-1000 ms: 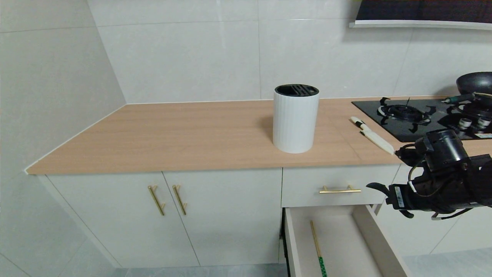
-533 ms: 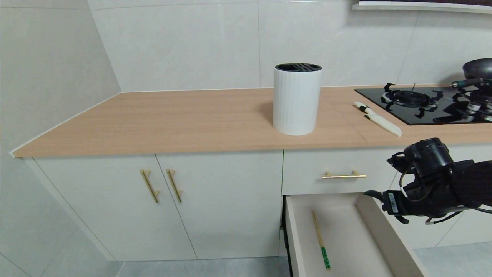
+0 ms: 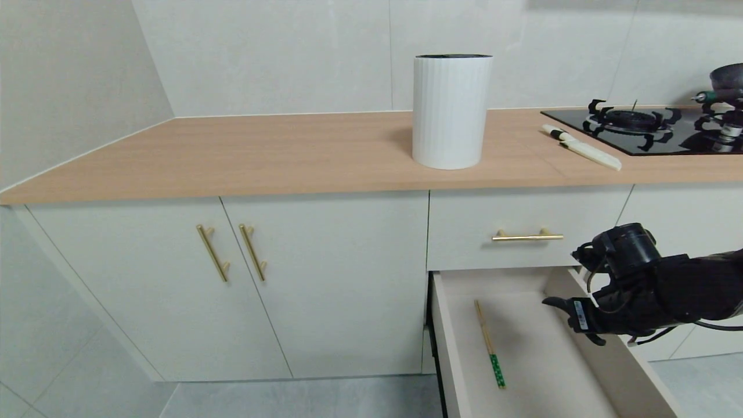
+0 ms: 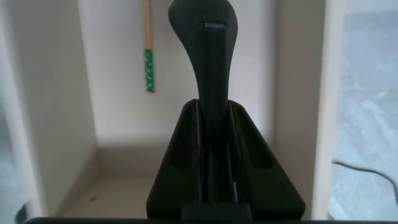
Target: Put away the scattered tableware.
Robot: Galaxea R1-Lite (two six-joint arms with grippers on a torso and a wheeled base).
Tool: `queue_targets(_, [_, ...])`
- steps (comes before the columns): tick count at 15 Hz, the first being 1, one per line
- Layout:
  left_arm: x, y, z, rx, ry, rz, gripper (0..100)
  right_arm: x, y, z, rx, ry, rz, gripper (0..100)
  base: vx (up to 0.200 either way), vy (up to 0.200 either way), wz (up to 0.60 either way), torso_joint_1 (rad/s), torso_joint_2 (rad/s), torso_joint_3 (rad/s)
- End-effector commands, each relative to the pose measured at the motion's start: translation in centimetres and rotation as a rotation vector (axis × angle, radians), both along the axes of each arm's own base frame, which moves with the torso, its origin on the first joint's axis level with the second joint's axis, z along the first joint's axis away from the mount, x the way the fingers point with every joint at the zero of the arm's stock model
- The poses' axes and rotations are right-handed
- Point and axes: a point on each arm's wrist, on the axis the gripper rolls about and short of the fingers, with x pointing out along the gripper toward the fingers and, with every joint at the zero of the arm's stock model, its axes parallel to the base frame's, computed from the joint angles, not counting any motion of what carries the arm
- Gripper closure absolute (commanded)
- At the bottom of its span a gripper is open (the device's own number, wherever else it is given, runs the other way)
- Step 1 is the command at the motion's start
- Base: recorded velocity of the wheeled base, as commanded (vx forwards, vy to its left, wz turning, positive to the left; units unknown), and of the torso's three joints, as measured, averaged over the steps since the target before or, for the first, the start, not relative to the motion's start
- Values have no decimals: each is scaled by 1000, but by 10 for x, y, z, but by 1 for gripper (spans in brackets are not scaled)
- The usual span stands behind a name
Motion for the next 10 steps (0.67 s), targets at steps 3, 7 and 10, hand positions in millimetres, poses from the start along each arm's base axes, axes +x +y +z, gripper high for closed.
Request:
queue_targets(3, [0, 0, 0, 0, 1, 1, 0, 5, 1, -15, -6, 31, 1, 100, 0, 0, 0, -66, 445, 359])
queue_targets(7, [0, 0, 0, 0, 1, 1, 0, 6, 1, -17, -6, 34, 1, 100, 0, 0, 0, -28, 273, 247])
queue_targets(10, [0, 0, 0, 0, 1, 1, 0, 8, 2, -16, -3, 10, 2, 100, 0, 0, 0, 1, 24, 15])
